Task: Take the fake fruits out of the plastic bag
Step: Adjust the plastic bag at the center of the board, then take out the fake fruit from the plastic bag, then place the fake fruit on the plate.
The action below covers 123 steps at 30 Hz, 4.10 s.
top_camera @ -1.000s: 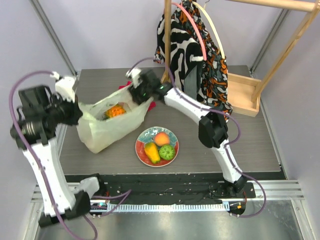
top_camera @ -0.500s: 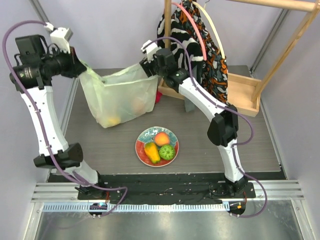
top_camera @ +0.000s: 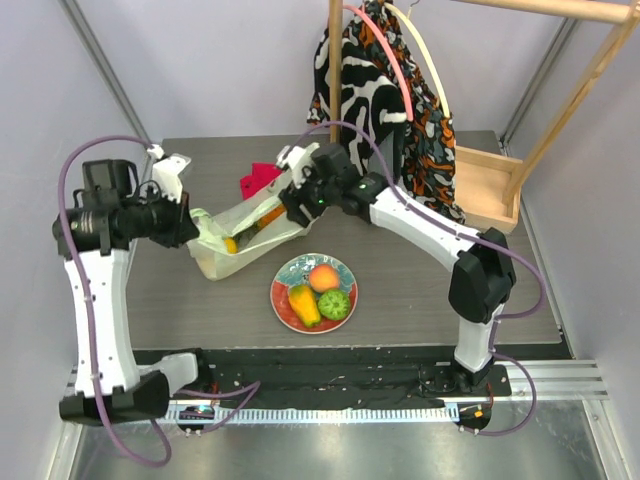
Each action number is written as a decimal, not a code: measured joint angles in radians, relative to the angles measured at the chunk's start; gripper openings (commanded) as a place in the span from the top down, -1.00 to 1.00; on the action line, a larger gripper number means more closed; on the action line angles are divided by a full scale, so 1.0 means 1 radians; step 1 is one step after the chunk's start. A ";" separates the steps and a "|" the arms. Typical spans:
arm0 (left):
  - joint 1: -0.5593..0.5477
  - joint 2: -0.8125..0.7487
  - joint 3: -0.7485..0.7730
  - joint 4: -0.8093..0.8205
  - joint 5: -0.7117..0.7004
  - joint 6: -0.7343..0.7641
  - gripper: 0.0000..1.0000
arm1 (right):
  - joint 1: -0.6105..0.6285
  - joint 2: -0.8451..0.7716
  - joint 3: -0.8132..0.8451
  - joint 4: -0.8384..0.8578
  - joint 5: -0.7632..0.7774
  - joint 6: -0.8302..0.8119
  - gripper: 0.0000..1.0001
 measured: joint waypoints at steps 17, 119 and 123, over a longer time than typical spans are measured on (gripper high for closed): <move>0.000 -0.366 -0.280 0.015 -0.402 0.093 1.00 | 0.264 0.400 0.253 0.084 -0.066 0.241 -0.52; 0.000 -0.426 -0.333 -0.004 -0.362 -0.073 1.00 | 0.217 0.046 0.071 -0.493 -0.588 -0.100 0.46; 0.000 -0.439 -0.322 -0.003 -0.362 -0.073 1.00 | 0.220 0.140 0.148 -0.552 -0.487 -0.177 0.47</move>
